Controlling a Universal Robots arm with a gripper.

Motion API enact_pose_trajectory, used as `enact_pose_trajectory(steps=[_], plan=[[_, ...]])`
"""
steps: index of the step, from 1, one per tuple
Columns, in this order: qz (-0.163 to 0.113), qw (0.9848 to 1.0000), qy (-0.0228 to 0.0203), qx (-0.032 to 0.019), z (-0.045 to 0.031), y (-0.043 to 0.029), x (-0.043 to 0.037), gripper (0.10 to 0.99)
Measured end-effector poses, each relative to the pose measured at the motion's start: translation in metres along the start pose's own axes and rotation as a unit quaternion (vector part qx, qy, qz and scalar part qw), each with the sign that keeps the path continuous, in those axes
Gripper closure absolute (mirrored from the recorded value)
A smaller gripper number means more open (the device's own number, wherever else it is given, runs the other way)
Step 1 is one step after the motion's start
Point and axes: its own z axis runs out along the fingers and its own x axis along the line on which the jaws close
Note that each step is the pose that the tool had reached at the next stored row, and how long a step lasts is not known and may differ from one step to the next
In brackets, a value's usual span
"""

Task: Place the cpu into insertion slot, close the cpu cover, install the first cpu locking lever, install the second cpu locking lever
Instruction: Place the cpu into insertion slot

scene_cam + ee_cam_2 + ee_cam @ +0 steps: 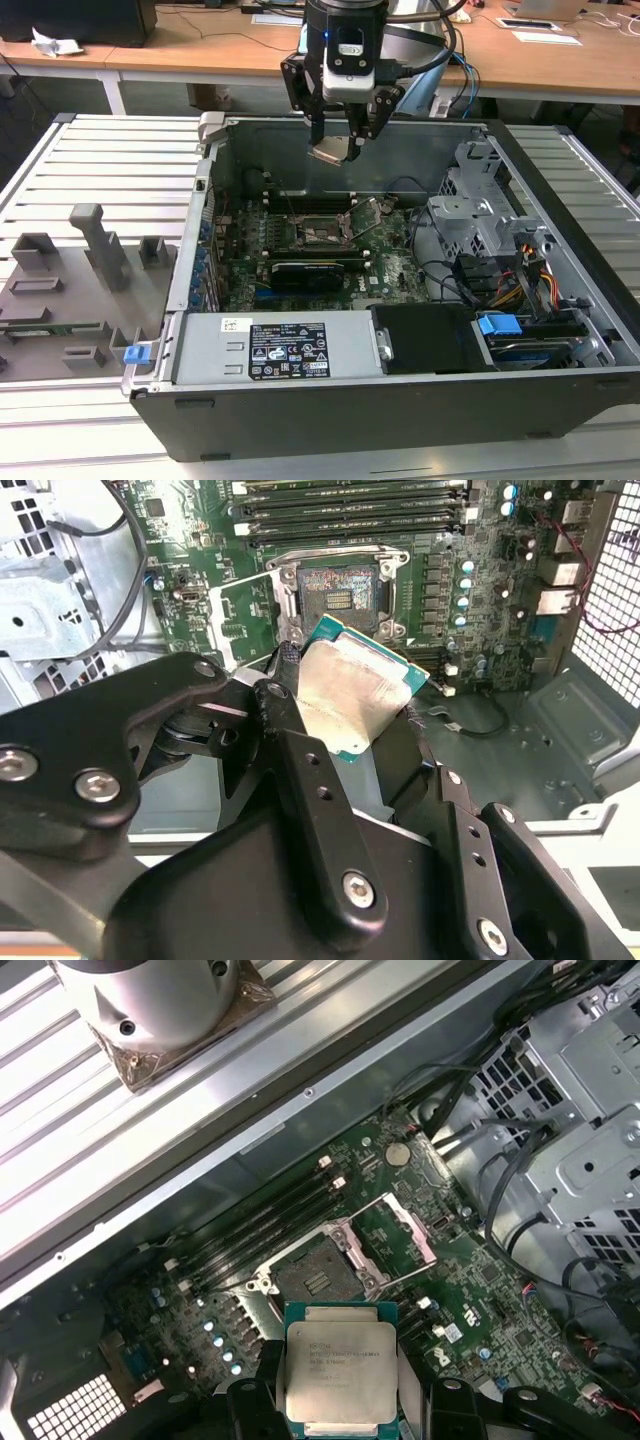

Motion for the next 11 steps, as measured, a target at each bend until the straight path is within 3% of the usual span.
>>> enact_pose_trajectory(steps=[11], plan=[[0.015,0.9999,-0.0014,-0.0003,0.0002,0.0000,0.0000,0.549]])
